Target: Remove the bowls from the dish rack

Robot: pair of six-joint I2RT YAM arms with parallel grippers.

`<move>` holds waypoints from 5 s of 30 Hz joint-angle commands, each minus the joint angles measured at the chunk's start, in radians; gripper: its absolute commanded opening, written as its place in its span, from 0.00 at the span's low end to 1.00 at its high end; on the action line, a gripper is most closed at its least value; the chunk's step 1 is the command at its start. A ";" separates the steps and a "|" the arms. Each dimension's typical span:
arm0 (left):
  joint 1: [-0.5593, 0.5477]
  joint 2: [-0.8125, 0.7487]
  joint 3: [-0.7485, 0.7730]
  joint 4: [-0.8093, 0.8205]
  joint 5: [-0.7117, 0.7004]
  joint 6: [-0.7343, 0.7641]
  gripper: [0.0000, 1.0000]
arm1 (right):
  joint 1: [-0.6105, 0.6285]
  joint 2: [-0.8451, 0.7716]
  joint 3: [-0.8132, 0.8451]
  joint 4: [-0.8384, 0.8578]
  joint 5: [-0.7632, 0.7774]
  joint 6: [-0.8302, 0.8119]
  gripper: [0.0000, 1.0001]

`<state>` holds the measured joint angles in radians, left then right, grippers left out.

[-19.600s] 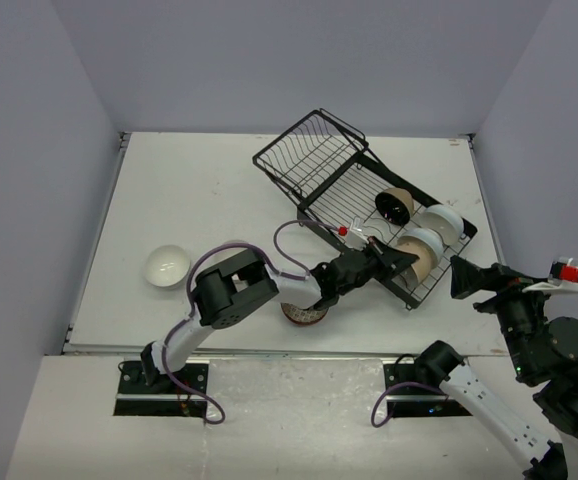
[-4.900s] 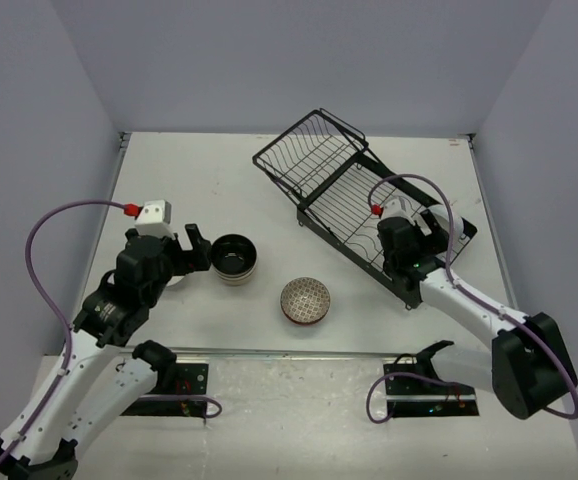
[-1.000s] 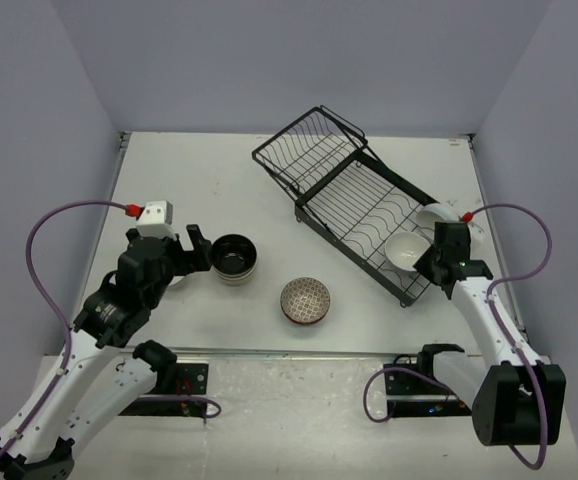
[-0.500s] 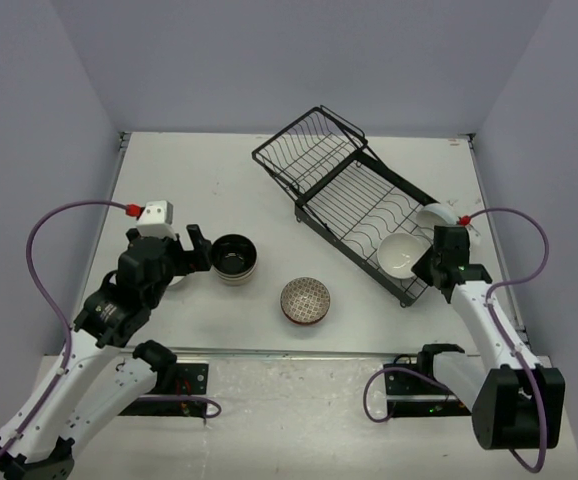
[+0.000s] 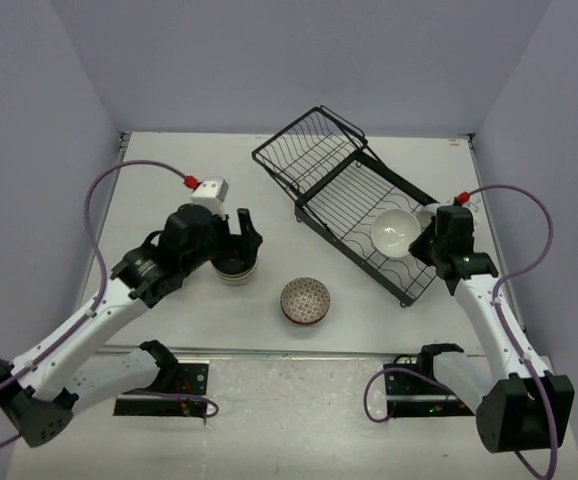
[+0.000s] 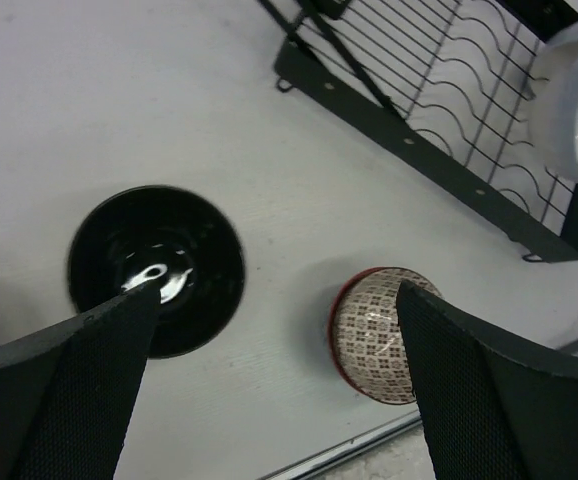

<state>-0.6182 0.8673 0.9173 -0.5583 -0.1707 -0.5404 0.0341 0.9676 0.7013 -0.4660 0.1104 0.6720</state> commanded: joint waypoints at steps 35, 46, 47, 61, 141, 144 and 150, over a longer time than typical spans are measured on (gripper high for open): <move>-0.431 0.924 0.756 -0.184 -0.475 -0.066 0.00 | 0.547 0.135 0.354 -0.169 0.184 -0.015 0.00; -0.203 0.531 0.481 -0.187 -0.535 -0.148 0.00 | 0.530 0.056 0.299 -0.146 0.206 -0.057 0.87; -0.151 0.480 0.401 -0.186 -0.549 -0.177 0.00 | 0.527 0.046 0.285 -0.146 0.203 -0.064 0.87; 0.576 0.096 -0.040 -0.031 -0.112 -0.200 0.00 | 0.503 0.014 0.225 -0.076 0.121 -0.146 0.89; 0.732 -0.016 -0.356 0.026 -0.065 -0.240 0.13 | 0.449 -0.195 0.067 0.027 -0.015 -0.226 0.88; 0.732 -0.036 -0.334 0.009 -0.078 -0.236 0.23 | 0.449 -0.193 0.067 0.029 -0.017 -0.227 0.89; 0.732 -0.068 -0.305 -0.005 -0.047 -0.222 0.79 | 0.448 -0.175 0.066 0.027 -0.011 -0.227 0.89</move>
<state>0.1093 0.8219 0.5549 -0.5522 -0.2333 -0.7677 0.4839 0.7811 0.7773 -0.4763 0.1093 0.4618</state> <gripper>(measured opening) 0.762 0.887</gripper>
